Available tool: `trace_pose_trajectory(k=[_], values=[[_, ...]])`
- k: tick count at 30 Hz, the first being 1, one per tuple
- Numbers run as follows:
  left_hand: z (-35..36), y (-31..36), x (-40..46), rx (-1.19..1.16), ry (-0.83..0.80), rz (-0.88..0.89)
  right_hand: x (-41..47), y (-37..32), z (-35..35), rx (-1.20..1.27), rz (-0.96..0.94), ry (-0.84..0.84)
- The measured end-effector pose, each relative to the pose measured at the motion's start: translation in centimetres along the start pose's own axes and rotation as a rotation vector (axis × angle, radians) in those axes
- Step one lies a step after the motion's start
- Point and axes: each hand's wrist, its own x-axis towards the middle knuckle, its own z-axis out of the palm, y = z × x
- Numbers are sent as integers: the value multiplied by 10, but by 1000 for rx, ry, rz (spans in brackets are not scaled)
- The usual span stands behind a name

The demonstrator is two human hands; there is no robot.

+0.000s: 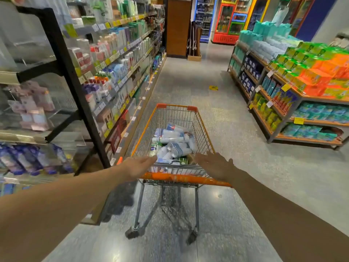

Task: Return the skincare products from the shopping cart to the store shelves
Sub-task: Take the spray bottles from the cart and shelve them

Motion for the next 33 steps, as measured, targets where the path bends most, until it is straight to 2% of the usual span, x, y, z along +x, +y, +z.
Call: trace_pose_trajectory(k=[4, 8, 11, 18, 20, 24, 27, 30, 33], values=[[12, 0, -4, 8, -26, -44, 4, 13, 17, -34, -20, -58], [22, 1, 2, 201, -77, -63, -1, 18, 30, 52, 2, -174], [26, -4, 9, 306, -56, -60, 7, 29, 45, 64, 3, -208], [36, -2, 25, 444, 116, -42, 15, 36, 84, -85, 31, 93], [38, -2, 32, 460, 112, -57, 18, 32, 83, -93, 12, 158], [37, -6, 49, 441, 101, -109, 31, 31, 81, -176, -5, 159], [40, -11, 56, 477, 125, -84, 39, 31, 82, -265, 7, 165], [47, -16, 59, 473, 273, -27, 46, 34, 83, -354, -33, 210], [53, -20, 64, 470, 360, -4, 49, 39, 83, -302, -66, 197]])
